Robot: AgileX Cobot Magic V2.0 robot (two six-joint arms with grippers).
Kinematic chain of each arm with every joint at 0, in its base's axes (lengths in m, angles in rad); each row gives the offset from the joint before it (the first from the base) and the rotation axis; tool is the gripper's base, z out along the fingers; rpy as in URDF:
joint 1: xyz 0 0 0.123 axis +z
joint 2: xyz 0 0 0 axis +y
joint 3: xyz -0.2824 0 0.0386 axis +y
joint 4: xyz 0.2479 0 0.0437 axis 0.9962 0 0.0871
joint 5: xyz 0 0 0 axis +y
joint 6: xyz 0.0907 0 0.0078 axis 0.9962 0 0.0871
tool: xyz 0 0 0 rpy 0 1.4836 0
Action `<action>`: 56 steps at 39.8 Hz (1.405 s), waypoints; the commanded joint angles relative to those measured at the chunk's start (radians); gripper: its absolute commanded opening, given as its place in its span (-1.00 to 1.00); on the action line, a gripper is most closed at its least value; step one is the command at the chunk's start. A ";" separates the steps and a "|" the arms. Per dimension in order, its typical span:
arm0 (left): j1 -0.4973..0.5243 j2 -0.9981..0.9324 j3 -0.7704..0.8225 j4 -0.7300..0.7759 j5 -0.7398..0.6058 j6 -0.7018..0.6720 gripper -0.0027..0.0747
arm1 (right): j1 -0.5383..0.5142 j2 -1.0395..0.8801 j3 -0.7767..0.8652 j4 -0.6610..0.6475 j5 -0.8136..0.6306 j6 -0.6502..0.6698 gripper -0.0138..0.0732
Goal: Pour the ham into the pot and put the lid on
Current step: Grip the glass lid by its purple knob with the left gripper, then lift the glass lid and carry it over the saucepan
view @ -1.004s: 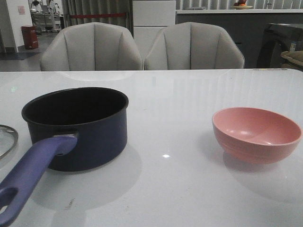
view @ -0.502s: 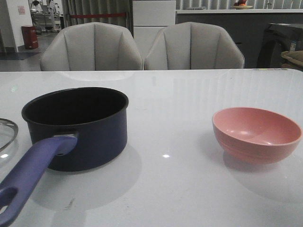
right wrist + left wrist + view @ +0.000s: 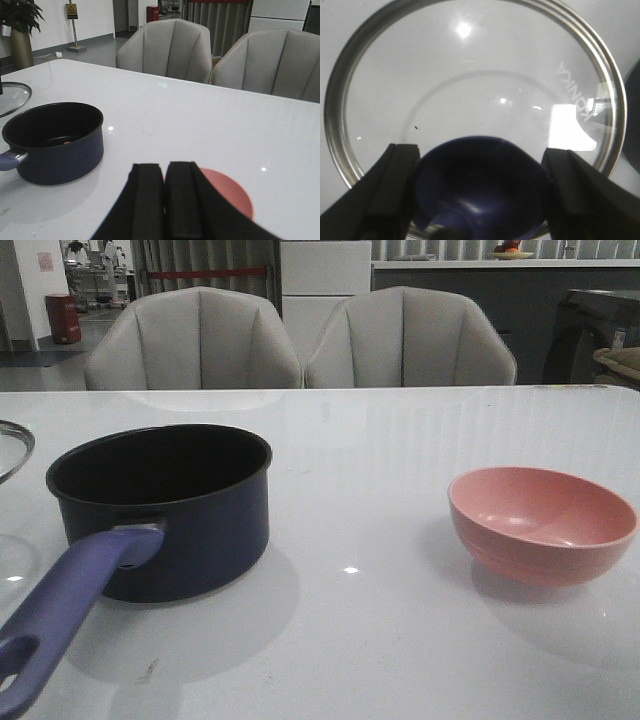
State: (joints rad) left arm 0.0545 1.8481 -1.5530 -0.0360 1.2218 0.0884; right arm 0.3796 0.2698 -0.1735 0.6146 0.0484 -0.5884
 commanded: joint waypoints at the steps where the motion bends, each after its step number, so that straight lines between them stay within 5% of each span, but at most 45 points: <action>1: 0.000 -0.063 -0.056 -0.012 0.040 -0.007 -0.61 | 0.001 0.005 -0.026 0.003 -0.057 -0.008 -0.38; 11: -0.051 -0.090 -0.102 -0.012 0.049 0.014 -0.61 | 0.001 0.005 -0.026 0.003 -0.057 -0.008 -0.38; 44: -0.441 -0.032 -0.177 -0.003 0.064 0.050 -0.61 | 0.001 0.005 -0.026 0.003 -0.057 -0.008 -0.38; 56: -0.482 -0.016 -0.177 -0.003 0.064 0.050 -0.61 | 0.001 0.005 -0.026 0.003 -0.057 -0.008 -0.38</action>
State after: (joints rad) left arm -0.4186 1.8818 -1.6937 -0.0311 1.2445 0.1401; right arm 0.3796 0.2698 -0.1735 0.6146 0.0484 -0.5884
